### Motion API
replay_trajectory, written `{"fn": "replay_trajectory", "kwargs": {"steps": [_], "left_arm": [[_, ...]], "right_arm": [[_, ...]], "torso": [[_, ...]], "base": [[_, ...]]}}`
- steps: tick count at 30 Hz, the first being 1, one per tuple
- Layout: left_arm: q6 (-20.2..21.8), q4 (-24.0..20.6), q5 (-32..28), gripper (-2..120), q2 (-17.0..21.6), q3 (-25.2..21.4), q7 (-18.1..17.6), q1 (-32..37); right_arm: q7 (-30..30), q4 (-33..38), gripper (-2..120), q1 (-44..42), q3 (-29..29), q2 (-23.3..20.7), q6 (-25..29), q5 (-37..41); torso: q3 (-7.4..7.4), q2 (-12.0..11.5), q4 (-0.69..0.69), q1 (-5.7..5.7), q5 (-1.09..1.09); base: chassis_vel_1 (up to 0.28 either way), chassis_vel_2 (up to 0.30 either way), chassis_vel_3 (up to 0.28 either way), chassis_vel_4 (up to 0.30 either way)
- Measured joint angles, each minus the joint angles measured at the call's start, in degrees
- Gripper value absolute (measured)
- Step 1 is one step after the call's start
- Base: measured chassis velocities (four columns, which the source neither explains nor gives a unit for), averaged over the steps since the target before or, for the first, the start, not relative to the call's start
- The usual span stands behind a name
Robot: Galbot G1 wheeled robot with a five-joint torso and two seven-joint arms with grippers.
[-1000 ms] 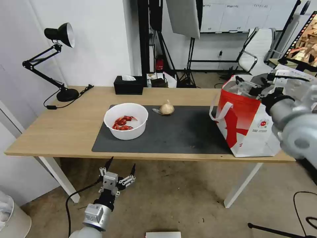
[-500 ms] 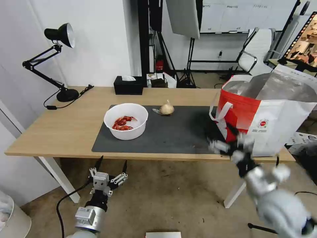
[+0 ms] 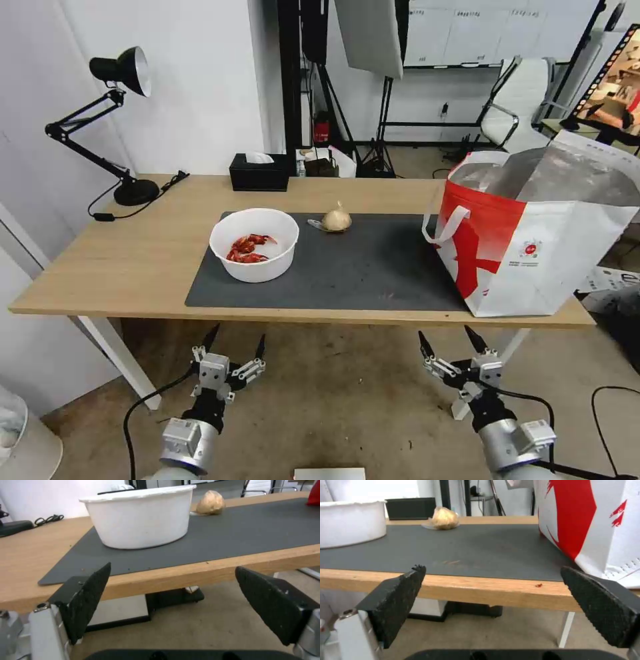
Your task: Pick up the trash from the table and place it into the takeout bag.
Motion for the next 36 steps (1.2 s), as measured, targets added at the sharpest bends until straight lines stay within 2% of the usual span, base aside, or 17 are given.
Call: {"fn": "replay_trajectory", "kwargs": {"steps": [13, 21, 25, 27, 32, 33, 36], "left_arm": [[0.0, 0.5, 0.0, 100, -0.2, 0.1, -0.1, 0.0], [-0.2, 0.8, 0.0, 100, 0.0, 0.3, -0.2, 0.0], [-0.2, 1.0, -0.2, 100, 0.7, 0.8, -0.2, -0.8], [-0.2, 1.3, -1.0, 100, 2.0, 1.9, -0.3, -2.2], [-0.4, 1.5, -1.3, 100, 2.3, 1.8, -0.3, -2.1], [-0.8, 1.5, -1.3, 100, 1.7, 0.9, -0.4, -1.2], [-0.9, 1.2, -1.2, 100, 1.3, 0.3, -0.5, -0.8]], "right_arm": [[0.3, 0.3, 100, 0.8, -0.5, -0.7, -1.1, 0.5], [0.5, 1.9, 100, 2.3, -2.3, -3.0, -3.3, 3.3], [0.4, 3.0, 100, 5.8, -3.3, -5.2, -5.0, 6.7], [-0.2, 4.1, 100, 11.7, -4.3, -8.5, -7.3, 11.4], [0.3, 3.9, 100, 20.3, -7.8, -12.5, -10.4, 15.6], [2.1, 0.5, 100, 34.1, -15.6, -16.6, -13.4, 21.2], [4.0, -5.2, 100, 48.2, -24.8, -17.6, -15.6, 25.6]], "torso": [[0.00, 0.0, 0.00, 0.00, 0.01], [0.00, 0.0, -0.01, 0.00, 0.01], [0.00, 0.0, -0.01, 0.00, 0.02], [0.00, 0.0, -0.02, 0.00, 0.01], [0.01, 0.0, 0.00, 0.00, 0.02], [0.01, 0.0, 0.00, 0.00, 0.02], [0.02, 0.0, 0.00, 0.01, 0.01]], "base": [[0.000, 0.000, 0.000, 0.000], [0.000, 0.000, 0.000, 0.000], [0.000, 0.000, 0.000, 0.000], [0.000, 0.000, 0.000, 0.000], [0.000, 0.000, 0.000, 0.000], [0.000, 0.000, 0.000, 0.000], [0.000, 0.000, 0.000, 0.000]]}}
